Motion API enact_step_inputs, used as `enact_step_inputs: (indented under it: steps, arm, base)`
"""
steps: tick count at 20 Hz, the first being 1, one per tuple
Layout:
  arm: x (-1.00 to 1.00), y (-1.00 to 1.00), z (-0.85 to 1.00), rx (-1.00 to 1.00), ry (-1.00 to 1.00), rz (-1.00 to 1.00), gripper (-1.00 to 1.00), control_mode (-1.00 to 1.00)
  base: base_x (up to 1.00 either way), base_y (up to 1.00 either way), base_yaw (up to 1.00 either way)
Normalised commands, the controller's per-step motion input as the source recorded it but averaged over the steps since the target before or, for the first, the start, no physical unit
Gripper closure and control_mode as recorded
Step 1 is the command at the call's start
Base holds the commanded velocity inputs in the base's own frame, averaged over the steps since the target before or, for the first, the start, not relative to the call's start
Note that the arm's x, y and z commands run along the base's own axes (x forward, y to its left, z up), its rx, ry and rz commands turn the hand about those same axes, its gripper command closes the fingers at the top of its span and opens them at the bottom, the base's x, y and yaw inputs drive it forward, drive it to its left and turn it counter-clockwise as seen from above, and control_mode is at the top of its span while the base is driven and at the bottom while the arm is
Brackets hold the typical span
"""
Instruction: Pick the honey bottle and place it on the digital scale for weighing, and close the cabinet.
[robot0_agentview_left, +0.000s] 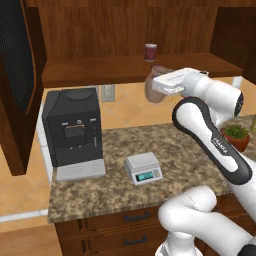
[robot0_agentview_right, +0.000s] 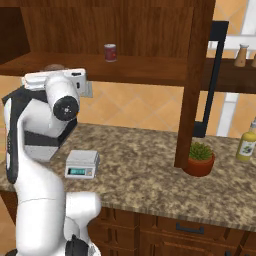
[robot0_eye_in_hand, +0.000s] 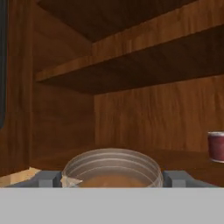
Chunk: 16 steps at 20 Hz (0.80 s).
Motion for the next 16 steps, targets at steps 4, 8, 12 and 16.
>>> enact_step_inputs:
  steps: [4,8,12,16]
  arm:
    - [0.06,-0.04,-0.98,-0.01,0.01,0.46,1.00,-1.00]
    - [0.34,0.08,-1.00,-0.04,0.00,0.37,1.00,-1.00]
    - [0.38,0.07,-0.92,-0.05,0.00,0.27,1.00,-1.00]
    - [0.48,0.00,-0.67,-0.02,0.01,0.18,1.00,-1.00]
  base:
    - [0.00,0.00,0.00]
    - [0.00,0.00,0.00]
    - [0.00,0.00,0.00]
    - [0.00,0.00,0.00]
